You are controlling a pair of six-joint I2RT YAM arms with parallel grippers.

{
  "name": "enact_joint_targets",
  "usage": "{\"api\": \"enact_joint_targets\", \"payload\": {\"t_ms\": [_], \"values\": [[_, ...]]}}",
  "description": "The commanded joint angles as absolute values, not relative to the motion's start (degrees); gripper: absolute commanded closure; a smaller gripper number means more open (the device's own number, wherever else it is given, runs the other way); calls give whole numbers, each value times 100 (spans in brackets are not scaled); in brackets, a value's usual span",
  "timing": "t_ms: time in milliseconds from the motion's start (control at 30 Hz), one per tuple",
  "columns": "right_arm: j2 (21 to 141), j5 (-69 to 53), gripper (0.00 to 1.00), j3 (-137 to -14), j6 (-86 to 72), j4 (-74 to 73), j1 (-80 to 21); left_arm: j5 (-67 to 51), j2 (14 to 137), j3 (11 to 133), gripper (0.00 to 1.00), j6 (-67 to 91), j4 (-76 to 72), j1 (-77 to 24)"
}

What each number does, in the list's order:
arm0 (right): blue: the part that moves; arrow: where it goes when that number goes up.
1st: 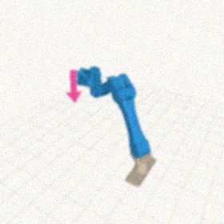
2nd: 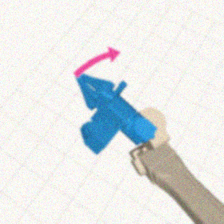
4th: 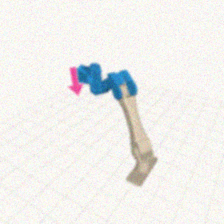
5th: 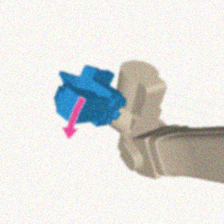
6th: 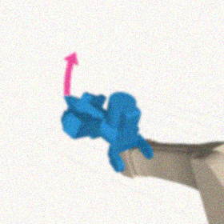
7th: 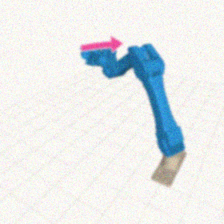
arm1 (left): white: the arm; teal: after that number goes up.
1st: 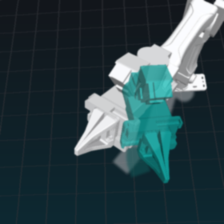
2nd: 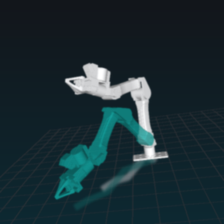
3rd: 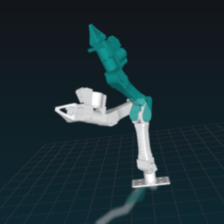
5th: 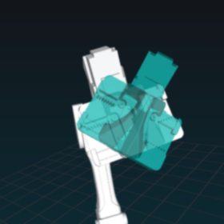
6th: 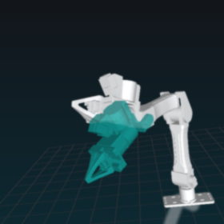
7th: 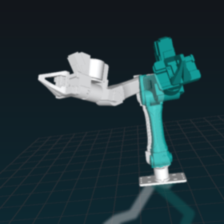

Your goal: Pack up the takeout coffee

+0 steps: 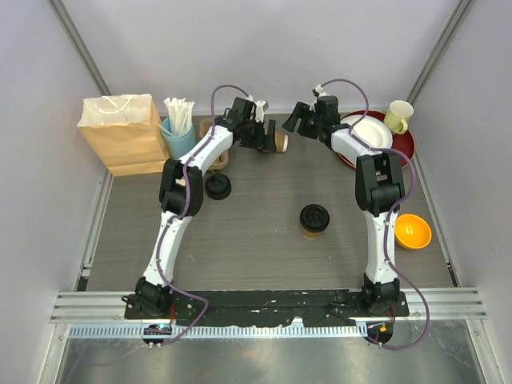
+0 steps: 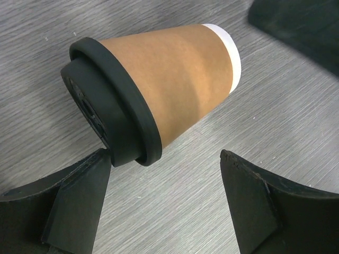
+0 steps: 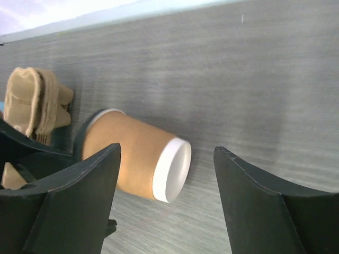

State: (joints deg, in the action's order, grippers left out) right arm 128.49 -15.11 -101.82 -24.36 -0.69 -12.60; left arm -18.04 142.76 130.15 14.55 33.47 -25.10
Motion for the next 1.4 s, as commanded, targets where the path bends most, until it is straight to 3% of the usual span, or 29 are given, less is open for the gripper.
{"api": "enact_joint_targets", "payload": {"t_ms": [0, 700, 967, 1367], "values": [[12946, -1740, 25, -10310, -3251, -28, -1257, -1960, 14282, 13324, 13, 1284, 3103, -2487], [13315, -2443, 40, -9879, -3823, 589, -1301, -1863, 14528, 13737, 13, -272, 2900, -2487], [13184, -2645, 46, -9581, -3850, 790, -1380, -2741, 14564, 13746, 20, -518, 2944, -2487], [12428, -2698, 45, -8289, -3665, 1257, -1591, -3383, 13298, 12604, 26, -799, 3058, -2487]]}}
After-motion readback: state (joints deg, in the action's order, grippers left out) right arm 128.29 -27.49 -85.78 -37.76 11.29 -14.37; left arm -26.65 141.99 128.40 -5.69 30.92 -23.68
